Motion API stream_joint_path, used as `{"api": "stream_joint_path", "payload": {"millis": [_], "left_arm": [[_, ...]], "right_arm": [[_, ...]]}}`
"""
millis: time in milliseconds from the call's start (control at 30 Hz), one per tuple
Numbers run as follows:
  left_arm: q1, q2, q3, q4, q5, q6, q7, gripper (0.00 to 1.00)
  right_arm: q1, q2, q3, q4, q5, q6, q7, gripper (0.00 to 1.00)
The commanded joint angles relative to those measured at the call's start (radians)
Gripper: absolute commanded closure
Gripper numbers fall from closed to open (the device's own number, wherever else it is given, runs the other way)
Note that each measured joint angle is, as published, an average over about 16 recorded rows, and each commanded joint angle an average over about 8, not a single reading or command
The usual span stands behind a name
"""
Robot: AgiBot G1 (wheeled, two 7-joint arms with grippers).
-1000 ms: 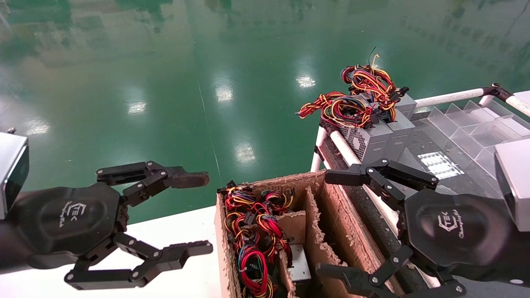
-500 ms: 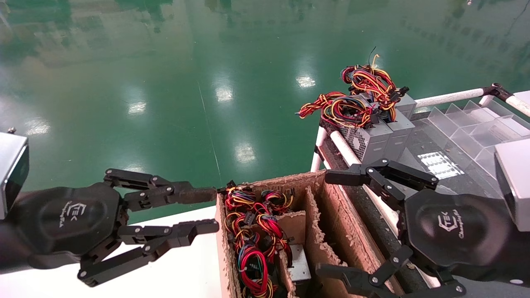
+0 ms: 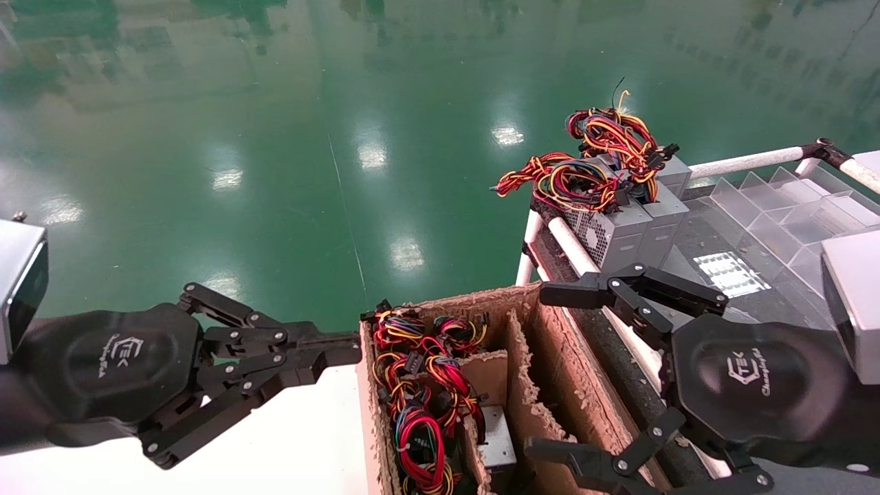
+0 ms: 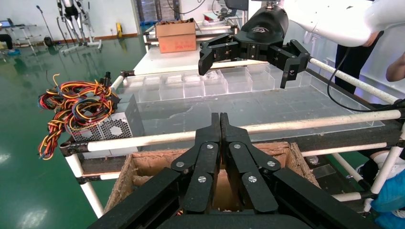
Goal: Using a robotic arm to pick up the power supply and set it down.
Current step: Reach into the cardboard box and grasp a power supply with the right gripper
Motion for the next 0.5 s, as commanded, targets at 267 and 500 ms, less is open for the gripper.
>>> {"api": "stream_joint_path", "payload": {"millis": [267, 500], "left_arm": [[0.0, 0.0, 0.0, 0.0, 0.0, 0.0, 0.0, 0.0], [0.0, 0.0, 0.0, 0.0, 0.0, 0.0, 0.0, 0.0]], "right_arm": [[-0.002, -0.005, -0.004, -0.01, -0.003, 0.005, 0.003, 0.0], [0.02, -0.045, -0.038, -0.082, -0.062, 0.028, 0.002, 0.0]]}}
